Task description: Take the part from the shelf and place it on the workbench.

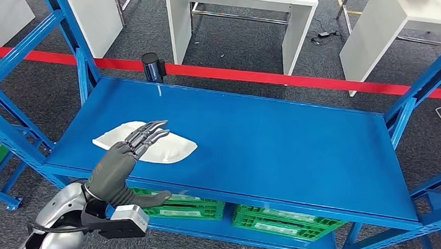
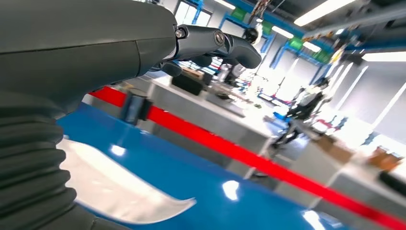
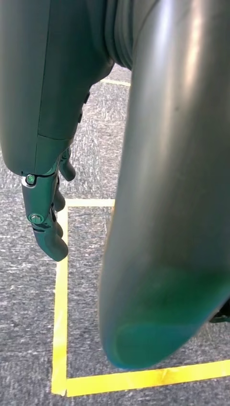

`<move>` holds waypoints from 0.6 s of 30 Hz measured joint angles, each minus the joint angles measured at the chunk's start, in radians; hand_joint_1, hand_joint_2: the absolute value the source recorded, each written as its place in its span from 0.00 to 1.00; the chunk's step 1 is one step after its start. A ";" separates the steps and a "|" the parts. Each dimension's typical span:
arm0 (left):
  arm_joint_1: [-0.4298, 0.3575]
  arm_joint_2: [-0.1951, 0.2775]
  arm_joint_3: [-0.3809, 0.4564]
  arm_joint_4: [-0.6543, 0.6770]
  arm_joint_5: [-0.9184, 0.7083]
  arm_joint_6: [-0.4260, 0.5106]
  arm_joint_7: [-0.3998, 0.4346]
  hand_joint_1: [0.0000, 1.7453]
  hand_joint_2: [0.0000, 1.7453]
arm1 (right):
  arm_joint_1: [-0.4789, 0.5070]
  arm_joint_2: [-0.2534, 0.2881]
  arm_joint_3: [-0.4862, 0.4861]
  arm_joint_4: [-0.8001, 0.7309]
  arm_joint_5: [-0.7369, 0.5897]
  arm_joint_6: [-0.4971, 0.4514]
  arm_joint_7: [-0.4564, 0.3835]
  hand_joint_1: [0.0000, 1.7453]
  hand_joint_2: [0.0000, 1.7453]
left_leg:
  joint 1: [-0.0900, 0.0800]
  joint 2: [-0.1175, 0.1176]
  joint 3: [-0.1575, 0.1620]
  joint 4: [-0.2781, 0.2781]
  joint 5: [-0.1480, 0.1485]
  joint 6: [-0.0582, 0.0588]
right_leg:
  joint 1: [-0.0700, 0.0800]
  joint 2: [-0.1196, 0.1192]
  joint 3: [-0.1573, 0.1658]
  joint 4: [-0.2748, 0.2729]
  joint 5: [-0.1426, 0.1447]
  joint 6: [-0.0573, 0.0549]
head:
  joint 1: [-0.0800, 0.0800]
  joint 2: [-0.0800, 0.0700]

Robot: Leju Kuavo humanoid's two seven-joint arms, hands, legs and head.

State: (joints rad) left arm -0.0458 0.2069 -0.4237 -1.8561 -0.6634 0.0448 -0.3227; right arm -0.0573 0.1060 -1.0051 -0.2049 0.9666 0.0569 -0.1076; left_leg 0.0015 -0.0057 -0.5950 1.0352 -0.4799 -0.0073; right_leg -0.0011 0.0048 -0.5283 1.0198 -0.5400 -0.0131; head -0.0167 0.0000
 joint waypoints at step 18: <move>0.105 0.146 0.024 0.111 -0.449 0.084 0.182 0.00 1.00 | 0.005 -0.003 -0.008 0.000 0.011 0.002 0.007 0.00 0.00 | 0.001 0.000 0.009 -0.003 -0.001 0.002 | 0.000 -0.001 0.007 -0.004 -0.002 0.016 | 0.001 0.000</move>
State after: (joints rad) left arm 0.0587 0.3532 -0.4002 -1.7451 -1.1121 0.1293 -0.1411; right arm -0.0520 0.1030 -1.0131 -0.2049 0.9775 0.0585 -0.1006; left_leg 0.0027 -0.0056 -0.5863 1.0323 -0.4811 -0.0057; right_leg -0.0009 0.0041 -0.5211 1.0157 -0.5417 0.0025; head -0.0160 0.0000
